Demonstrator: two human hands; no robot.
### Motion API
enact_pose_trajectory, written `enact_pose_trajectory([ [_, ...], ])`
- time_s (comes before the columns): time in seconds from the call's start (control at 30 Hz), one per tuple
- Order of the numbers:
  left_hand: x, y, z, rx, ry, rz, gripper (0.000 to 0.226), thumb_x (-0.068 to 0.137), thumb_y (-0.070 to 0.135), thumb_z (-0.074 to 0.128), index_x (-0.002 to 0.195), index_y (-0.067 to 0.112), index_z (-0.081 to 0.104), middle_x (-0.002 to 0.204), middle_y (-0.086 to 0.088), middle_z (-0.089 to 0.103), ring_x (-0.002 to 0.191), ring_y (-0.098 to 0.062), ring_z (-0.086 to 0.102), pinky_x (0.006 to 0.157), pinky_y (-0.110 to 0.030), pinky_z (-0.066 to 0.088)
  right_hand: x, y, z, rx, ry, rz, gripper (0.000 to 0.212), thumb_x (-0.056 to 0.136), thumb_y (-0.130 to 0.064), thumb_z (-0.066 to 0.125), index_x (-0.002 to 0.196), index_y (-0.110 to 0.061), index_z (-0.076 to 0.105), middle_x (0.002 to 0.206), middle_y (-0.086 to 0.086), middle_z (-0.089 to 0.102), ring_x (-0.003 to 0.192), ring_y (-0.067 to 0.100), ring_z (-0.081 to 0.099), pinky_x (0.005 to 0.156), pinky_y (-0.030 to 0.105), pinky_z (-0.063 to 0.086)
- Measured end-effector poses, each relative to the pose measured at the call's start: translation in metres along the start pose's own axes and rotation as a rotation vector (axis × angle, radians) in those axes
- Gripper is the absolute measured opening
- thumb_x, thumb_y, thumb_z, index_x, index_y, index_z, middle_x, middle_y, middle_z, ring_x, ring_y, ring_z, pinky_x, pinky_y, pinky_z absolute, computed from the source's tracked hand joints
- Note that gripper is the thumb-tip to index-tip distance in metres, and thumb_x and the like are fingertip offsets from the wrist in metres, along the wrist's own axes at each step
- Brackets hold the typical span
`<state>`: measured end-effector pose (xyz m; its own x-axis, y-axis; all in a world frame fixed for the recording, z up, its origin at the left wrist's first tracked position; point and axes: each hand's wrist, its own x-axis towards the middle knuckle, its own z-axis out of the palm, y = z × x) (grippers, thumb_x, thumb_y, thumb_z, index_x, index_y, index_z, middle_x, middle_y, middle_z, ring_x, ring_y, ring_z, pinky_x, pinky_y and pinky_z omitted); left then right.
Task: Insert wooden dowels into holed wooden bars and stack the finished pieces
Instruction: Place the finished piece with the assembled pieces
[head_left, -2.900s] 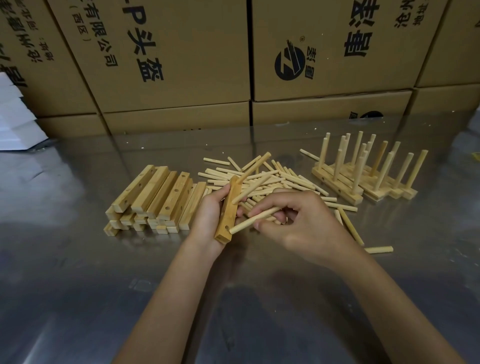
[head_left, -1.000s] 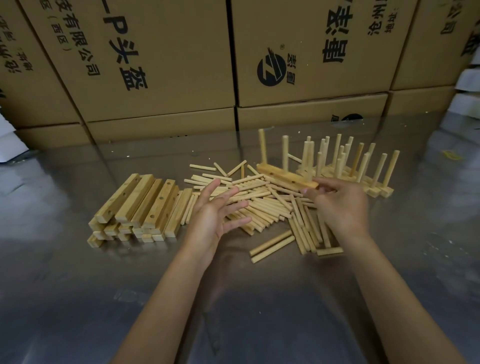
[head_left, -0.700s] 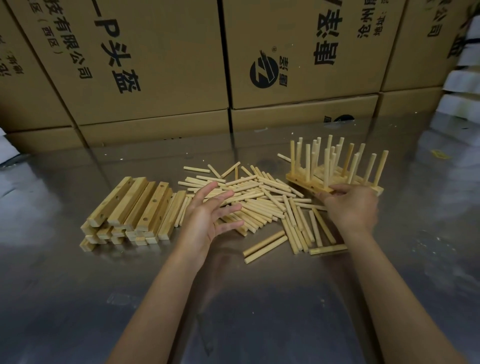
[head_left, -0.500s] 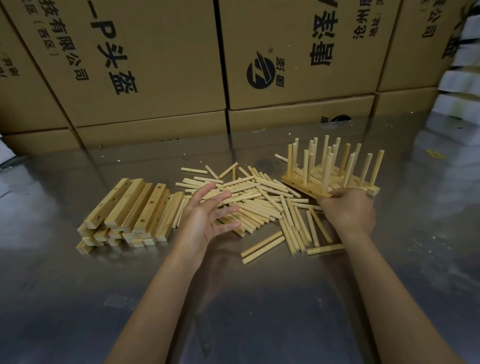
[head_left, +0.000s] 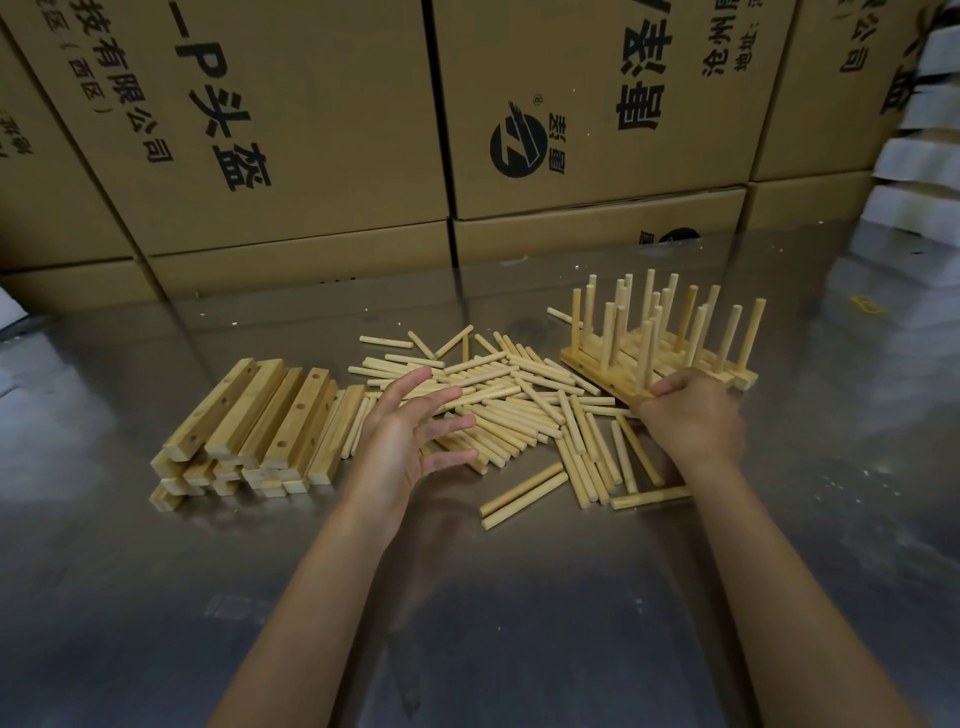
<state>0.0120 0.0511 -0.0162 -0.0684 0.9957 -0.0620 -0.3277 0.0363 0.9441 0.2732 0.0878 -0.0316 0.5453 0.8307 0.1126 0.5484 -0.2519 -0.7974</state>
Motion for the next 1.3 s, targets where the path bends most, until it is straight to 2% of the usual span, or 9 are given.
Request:
enact_pose_trajectory([
  [0.23,0.0011,-0.0006,-0.0022,0.007,0.012,0.006,0.032,0.1,0.009,0.052,0.129,0.023,0.058,0.121,-0.009,0.071,0.098,-0.031,0.073,0.062,-0.041,0.063,0.0022,0.002,-0.0014,0.029,-0.001,-0.007,0.021,0.081,-0.021,0.072,0.102,-0.025,0.067,0.089,-0.005,0.061,0.089,0.018,0.054,0.075,0.031,0.042],
  [0.5,0.002,-0.0014,-0.0024,0.024,0.014,0.015,0.034,0.1,0.011,0.053,0.131,0.023,0.057,0.12,-0.007,0.072,0.098,-0.03,0.073,0.061,-0.04,0.062,0.0005,0.0019,0.0002,-0.007,-0.012,-0.073,0.016,0.083,-0.027,0.075,0.097,-0.027,0.068,0.093,-0.004,0.068,0.097,0.022,0.063,0.075,0.032,0.046],
  [0.7,0.002,-0.002,-0.0027,0.029,0.005,0.017,0.033,0.099,0.012,0.056,0.13,0.023,0.058,0.118,-0.006,0.073,0.098,-0.03,0.074,0.061,-0.039,0.062,-0.0011,-0.0016,0.0062,-0.073,0.036,-0.062,0.009,0.084,-0.032,0.074,0.091,-0.031,0.069,0.096,0.0,0.071,0.099,0.025,0.064,0.071,0.03,0.043],
  [0.83,0.0027,-0.0029,-0.0033,0.027,0.01,0.015,0.033,0.098,0.012,0.057,0.13,0.023,0.059,0.117,-0.005,0.073,0.097,-0.029,0.074,0.059,-0.038,0.061,-0.0009,-0.0027,0.006,-0.093,0.04,-0.062,0.005,0.084,-0.029,0.071,0.087,-0.032,0.068,0.092,-0.001,0.07,0.095,0.025,0.063,0.068,0.029,0.038],
  [1.0,0.0034,-0.0034,-0.0042,0.031,0.01,0.017,0.033,0.098,0.012,0.058,0.128,0.024,0.06,0.116,-0.004,0.074,0.097,-0.029,0.074,0.059,-0.038,0.061,-0.0025,-0.0011,0.0044,-0.142,0.051,-0.137,0.012,0.087,-0.023,0.065,0.084,-0.032,0.071,0.087,-0.004,0.072,0.088,0.023,0.064,0.067,0.028,0.038],
  [1.17,0.0042,-0.0029,-0.0041,0.035,0.016,0.019,0.032,0.098,0.012,0.057,0.128,0.023,0.06,0.116,-0.005,0.073,0.096,-0.029,0.074,0.059,-0.038,0.061,-0.0053,-0.0025,0.0037,-0.167,-0.017,-0.219,0.018,0.091,-0.024,0.061,0.097,-0.034,0.075,0.093,-0.005,0.072,0.086,0.02,0.06,0.07,0.028,0.038],
  [1.3,0.0041,-0.0025,-0.0047,0.035,0.021,0.02,0.032,0.098,0.012,0.058,0.128,0.024,0.06,0.116,-0.005,0.073,0.096,-0.029,0.074,0.059,-0.038,0.061,-0.0076,-0.0049,0.0018,-0.211,-0.03,-0.203,0.019,0.092,-0.026,0.06,0.102,-0.034,0.074,0.095,-0.004,0.071,0.079,0.016,0.054,0.069,0.028,0.039],
])
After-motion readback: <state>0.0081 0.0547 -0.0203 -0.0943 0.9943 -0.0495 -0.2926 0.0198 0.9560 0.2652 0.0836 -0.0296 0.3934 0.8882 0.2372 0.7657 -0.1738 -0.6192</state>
